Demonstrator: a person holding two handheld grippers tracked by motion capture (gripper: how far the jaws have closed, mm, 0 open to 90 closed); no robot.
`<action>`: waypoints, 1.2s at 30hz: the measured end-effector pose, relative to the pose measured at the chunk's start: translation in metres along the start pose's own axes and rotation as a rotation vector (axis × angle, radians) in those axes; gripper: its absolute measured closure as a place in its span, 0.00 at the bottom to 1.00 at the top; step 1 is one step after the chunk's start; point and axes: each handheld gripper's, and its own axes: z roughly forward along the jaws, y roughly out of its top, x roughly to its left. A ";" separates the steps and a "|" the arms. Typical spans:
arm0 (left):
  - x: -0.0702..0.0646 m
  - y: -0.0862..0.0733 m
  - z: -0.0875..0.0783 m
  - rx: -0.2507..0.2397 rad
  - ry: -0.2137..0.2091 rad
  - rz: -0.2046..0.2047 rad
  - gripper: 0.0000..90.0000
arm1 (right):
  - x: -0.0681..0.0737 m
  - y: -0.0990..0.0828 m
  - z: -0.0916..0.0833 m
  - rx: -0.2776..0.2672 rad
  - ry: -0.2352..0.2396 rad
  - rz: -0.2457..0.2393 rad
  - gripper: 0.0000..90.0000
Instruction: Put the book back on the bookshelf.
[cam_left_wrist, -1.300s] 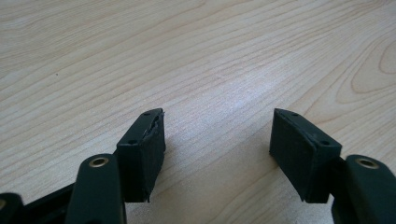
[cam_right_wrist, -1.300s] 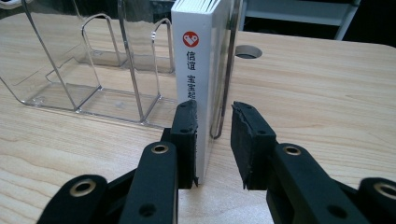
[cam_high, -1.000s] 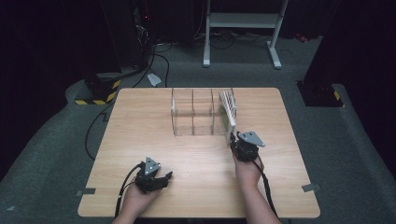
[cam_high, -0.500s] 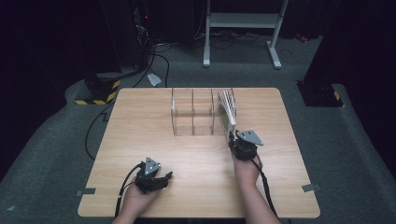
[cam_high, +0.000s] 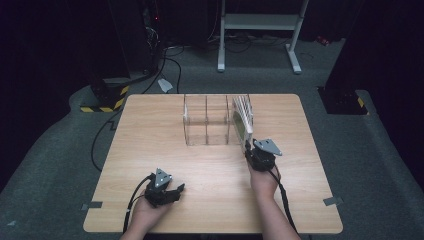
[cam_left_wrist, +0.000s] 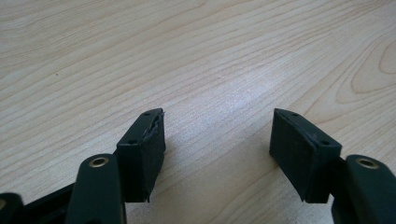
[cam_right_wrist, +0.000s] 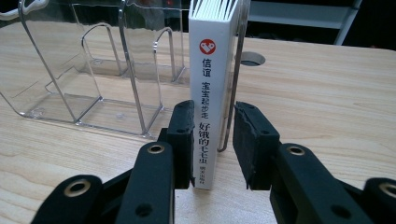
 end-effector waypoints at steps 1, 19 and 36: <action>0.000 0.000 0.000 0.000 0.000 0.000 0.40 | 0.000 0.000 0.000 0.000 0.000 -0.001 0.76; 0.000 0.000 0.000 0.000 0.000 0.000 0.40 | 0.000 0.001 -0.010 -0.020 0.013 0.018 0.65; 0.000 0.000 0.000 0.000 0.002 -0.001 0.39 | -0.020 -0.017 -0.054 0.033 0.106 -0.004 0.39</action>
